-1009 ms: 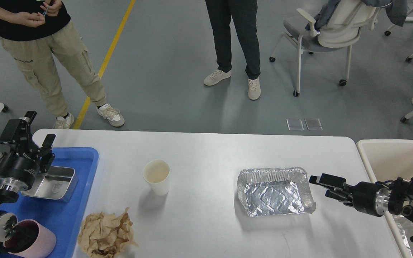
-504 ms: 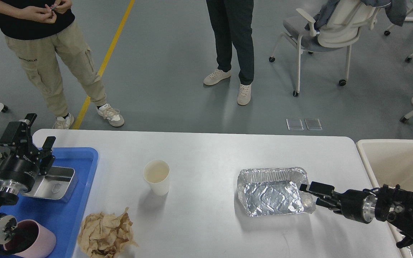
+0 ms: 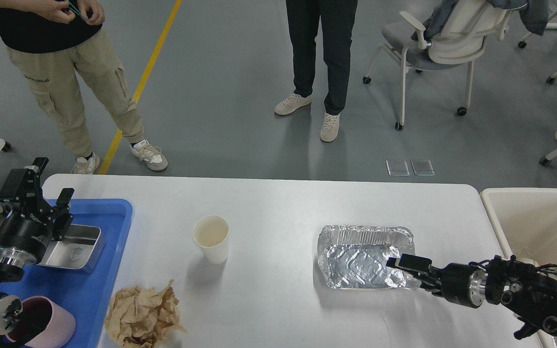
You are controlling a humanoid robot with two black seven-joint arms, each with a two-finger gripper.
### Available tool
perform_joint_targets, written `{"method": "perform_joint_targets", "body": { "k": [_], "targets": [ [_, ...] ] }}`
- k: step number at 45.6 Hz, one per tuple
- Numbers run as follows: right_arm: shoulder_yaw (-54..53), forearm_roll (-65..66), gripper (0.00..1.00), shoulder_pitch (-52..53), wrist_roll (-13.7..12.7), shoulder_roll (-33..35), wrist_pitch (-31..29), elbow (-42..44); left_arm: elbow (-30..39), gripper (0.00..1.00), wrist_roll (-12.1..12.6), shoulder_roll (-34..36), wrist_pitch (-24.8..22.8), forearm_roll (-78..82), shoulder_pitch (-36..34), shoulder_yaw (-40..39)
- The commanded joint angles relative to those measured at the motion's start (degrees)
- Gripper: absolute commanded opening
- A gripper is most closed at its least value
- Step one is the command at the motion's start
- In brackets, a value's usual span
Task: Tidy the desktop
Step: 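Grasp the near edge of the foil tray with the right gripper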
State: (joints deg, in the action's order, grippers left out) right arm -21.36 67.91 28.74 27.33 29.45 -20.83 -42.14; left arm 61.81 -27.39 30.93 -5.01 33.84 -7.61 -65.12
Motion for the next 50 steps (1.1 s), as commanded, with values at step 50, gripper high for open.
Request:
{"method": "perform_joint_targets", "body": {
  "k": [50],
  "targets": [
    [4.75, 0.03, 0.99, 0.09, 2.46, -3.79, 3.6, 2.76, -0.02, 0.97, -0.91, -0.09, 0.0, 0.0, 1.54, -0.18]
  ]
}}
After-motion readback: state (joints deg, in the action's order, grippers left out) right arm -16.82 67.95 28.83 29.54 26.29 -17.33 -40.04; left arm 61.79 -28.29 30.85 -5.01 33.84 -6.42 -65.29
